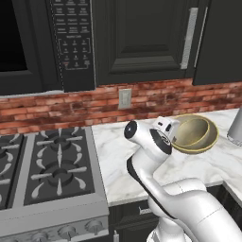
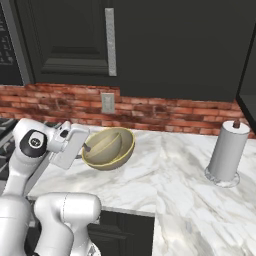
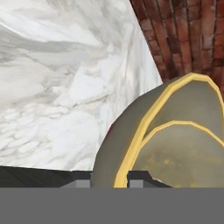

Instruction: Pick up the bowls on the counter and stack them on top of one another in the open cabinet. Place the smaller bowl on top of the larger bowl.

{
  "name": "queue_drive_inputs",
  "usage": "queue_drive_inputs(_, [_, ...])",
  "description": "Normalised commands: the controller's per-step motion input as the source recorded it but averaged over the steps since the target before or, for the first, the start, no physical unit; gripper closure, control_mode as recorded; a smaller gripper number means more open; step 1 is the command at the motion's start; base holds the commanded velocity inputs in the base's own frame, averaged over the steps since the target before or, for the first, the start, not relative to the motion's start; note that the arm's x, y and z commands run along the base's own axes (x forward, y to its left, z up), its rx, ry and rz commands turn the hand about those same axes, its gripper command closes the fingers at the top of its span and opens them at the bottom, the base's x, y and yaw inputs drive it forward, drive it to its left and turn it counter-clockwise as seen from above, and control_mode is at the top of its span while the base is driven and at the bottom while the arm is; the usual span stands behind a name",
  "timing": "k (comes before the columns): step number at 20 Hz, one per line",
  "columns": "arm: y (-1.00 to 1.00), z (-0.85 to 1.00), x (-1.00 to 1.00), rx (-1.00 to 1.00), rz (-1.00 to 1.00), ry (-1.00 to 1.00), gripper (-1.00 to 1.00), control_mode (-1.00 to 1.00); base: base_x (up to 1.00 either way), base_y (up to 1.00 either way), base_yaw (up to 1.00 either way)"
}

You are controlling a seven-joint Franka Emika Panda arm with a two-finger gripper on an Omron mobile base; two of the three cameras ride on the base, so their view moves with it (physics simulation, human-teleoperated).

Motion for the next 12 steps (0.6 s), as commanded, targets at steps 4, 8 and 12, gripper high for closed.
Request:
queue_drive_inputs(4, [0.00, 0.00, 0.00, 0.00, 0.00, 0.00, 1.00, 1.00, -0.37, 0.00, -0.19])
queue_drive_inputs(8, [0.00, 0.00, 0.00, 0.00, 0.00, 0.00, 1.00, 1.00, -0.41, 0.00, -0.40])
queue_drive_inputs(12, [0.00, 0.00, 0.00, 0.00, 0.00, 0.00, 1.00, 1.00, -0.42, -0.06, -0.44])
